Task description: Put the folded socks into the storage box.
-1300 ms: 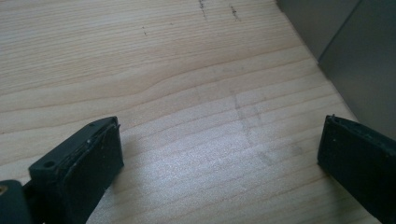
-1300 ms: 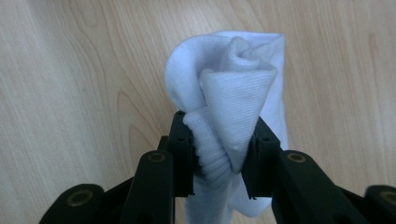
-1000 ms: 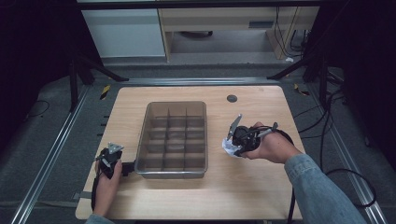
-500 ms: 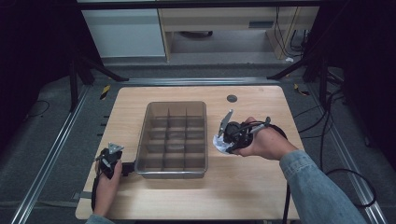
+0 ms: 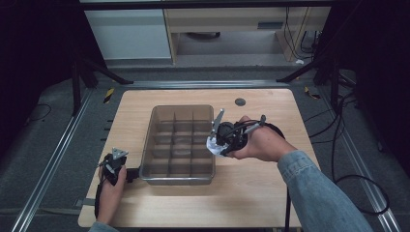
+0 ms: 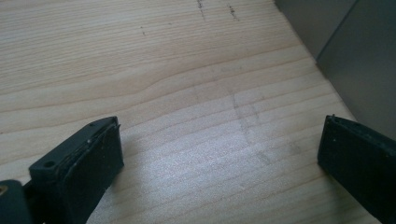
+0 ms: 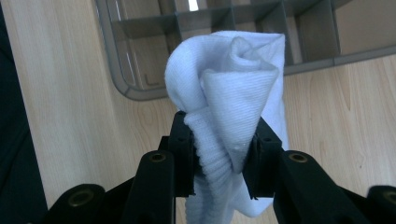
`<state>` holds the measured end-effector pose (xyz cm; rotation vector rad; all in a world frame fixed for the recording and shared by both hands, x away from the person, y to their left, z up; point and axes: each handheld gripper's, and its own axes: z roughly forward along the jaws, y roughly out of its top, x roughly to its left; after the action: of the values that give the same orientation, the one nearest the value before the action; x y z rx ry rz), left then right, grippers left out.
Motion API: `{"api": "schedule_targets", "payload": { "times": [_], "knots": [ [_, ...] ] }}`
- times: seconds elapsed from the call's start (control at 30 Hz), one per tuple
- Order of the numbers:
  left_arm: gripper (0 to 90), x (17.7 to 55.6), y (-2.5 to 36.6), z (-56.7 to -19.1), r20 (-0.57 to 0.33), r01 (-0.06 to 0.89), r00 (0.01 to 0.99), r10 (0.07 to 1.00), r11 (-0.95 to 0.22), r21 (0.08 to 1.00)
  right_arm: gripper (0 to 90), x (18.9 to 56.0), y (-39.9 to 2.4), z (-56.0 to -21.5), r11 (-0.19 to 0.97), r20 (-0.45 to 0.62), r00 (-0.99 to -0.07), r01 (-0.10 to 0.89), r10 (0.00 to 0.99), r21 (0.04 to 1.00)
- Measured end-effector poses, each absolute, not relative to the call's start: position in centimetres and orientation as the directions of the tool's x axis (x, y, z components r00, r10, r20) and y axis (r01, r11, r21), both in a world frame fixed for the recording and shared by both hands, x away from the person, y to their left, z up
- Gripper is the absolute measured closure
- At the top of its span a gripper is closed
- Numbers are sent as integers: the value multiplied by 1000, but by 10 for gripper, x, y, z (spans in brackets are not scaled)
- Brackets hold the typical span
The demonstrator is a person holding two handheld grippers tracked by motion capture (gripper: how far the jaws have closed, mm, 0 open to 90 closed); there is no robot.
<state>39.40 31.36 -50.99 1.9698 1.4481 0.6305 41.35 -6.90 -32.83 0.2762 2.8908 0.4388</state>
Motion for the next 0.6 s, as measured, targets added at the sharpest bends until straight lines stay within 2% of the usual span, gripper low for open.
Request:
{"api": "schedule_targets", "payload": {
  "times": [0.6],
  "knots": [
    [0, 394, 314, -510, 22, 668, 290, 957, -218, 711, 681, 411, -27, -336, 951, -147, -979, 89, 138, 297]
  ]
}}
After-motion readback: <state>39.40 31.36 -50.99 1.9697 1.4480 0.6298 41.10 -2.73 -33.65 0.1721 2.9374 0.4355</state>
